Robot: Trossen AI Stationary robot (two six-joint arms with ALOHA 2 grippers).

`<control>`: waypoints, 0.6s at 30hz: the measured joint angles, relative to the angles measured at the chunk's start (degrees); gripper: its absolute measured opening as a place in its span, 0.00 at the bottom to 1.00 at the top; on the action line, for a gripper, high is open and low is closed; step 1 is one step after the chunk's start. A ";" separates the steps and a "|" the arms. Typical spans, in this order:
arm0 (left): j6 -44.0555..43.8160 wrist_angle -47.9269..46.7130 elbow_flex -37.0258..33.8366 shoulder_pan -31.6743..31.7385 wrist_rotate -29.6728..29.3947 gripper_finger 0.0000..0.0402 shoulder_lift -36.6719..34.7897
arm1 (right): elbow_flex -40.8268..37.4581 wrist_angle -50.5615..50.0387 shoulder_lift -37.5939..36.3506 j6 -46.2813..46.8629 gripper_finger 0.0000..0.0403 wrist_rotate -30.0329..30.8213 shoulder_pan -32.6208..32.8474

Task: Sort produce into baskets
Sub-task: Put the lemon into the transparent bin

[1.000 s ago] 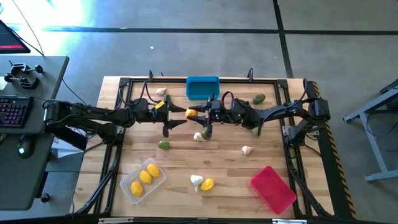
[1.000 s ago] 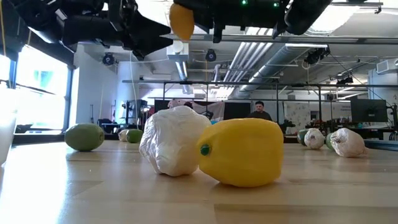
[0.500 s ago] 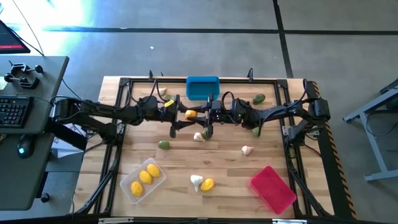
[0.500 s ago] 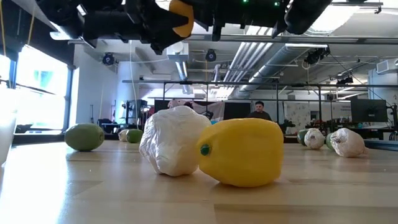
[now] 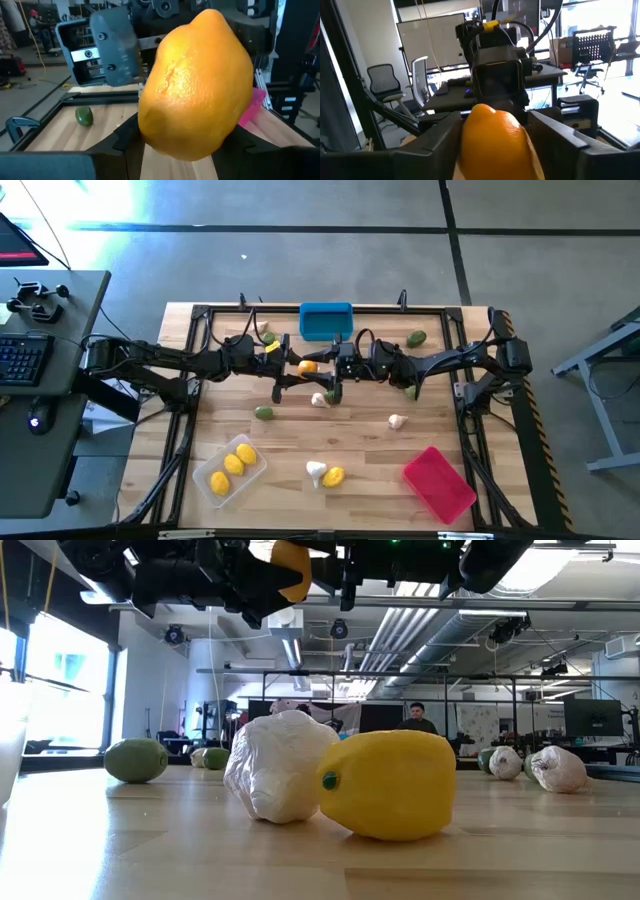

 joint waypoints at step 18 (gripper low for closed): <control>-3.02 -36.20 0.66 -8.20 0.81 0.38 -19.80 | -0.11 -13.17 -8.09 -10.27 0.59 2.30 -0.04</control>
